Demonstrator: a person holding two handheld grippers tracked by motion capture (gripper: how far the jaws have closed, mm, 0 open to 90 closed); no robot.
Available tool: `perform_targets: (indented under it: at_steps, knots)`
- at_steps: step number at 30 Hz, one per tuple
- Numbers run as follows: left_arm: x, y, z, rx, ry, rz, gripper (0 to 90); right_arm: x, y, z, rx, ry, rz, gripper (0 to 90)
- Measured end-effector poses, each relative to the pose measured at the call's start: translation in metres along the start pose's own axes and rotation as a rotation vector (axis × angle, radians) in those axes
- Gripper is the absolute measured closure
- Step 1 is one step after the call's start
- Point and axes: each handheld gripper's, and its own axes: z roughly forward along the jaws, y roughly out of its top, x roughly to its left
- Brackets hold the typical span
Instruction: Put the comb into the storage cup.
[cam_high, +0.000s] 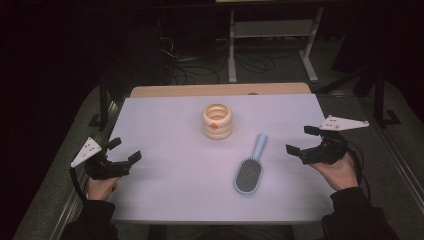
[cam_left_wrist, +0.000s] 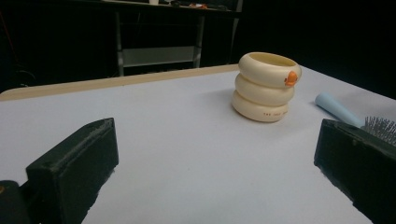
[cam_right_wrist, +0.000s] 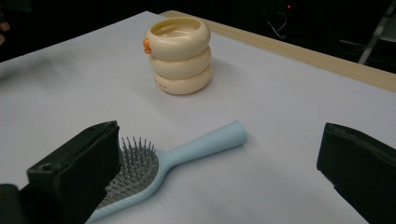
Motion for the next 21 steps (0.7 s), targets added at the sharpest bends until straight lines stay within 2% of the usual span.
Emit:
perform_targets:
  at_steps: [4,12,21]
  knots:
    - [0.0,0.0,0.0,0.0,-0.002,-0.001,0.0,-0.001,0.011,0.002,0.015,0.007,-0.014,0.0]
    - [0.0,0.0,0.001,0.005,-0.002,0.0,0.0,-0.005,0.022,0.013,0.041,0.011,-0.02,0.0]
    - [0.0,0.0,0.0,0.002,-0.005,0.001,0.0,-0.002,0.038,0.025,0.061,0.023,-0.056,0.0]
